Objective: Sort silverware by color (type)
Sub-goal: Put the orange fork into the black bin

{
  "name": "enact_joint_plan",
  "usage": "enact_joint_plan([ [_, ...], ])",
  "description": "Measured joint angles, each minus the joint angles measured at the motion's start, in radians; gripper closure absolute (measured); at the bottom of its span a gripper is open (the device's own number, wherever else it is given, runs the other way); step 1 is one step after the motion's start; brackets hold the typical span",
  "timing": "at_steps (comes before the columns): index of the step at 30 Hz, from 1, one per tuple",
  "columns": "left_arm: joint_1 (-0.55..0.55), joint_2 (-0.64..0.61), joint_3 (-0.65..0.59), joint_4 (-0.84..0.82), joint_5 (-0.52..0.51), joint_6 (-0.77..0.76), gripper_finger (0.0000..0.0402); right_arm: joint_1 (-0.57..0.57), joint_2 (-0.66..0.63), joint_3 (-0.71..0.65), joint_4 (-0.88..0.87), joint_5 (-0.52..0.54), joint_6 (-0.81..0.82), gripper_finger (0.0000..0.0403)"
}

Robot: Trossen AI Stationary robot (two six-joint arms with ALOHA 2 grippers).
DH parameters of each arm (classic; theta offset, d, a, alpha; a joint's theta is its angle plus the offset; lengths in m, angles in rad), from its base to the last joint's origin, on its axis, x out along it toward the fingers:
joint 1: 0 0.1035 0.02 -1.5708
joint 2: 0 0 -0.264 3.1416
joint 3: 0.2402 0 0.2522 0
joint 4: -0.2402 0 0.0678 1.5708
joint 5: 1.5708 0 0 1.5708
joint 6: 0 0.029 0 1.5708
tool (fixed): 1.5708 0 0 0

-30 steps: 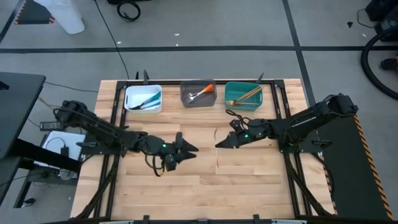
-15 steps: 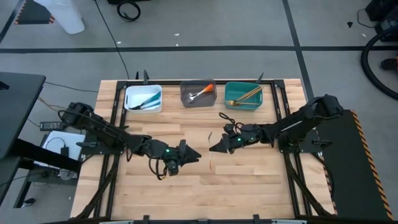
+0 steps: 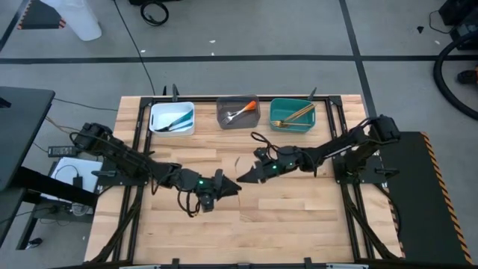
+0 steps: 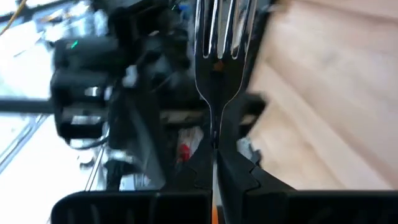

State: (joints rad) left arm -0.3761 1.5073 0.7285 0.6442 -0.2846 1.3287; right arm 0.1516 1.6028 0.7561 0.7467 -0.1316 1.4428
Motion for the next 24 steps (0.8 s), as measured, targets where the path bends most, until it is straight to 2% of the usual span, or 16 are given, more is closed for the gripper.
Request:
enact_joint_plan([
  [5, -0.034, -0.001, 0.000, 0.042, -0.164, 0.087, 0.0194, 0.000, -0.004, 0.036, -0.021, -0.083, -0.037, 0.0389],
  [12, -0.065, -0.001, 0.000, 0.064, -0.183, 0.139, 0.0194, 0.002, 0.004, 0.041, -0.048, -0.143, -0.020, 0.0386],
  [16, -0.067, -0.001, 0.000, 0.064, -0.262, 0.172, 0.0194, 0.005, 0.003, 0.041, -0.045, -0.174, -0.007, 0.0384],
  [24, -0.064, -0.001, 0.000, 0.063, -0.297, 0.179, 0.0194, 0.008, 0.003, 0.041, -0.024, -0.181, -0.022, 0.0383],
])
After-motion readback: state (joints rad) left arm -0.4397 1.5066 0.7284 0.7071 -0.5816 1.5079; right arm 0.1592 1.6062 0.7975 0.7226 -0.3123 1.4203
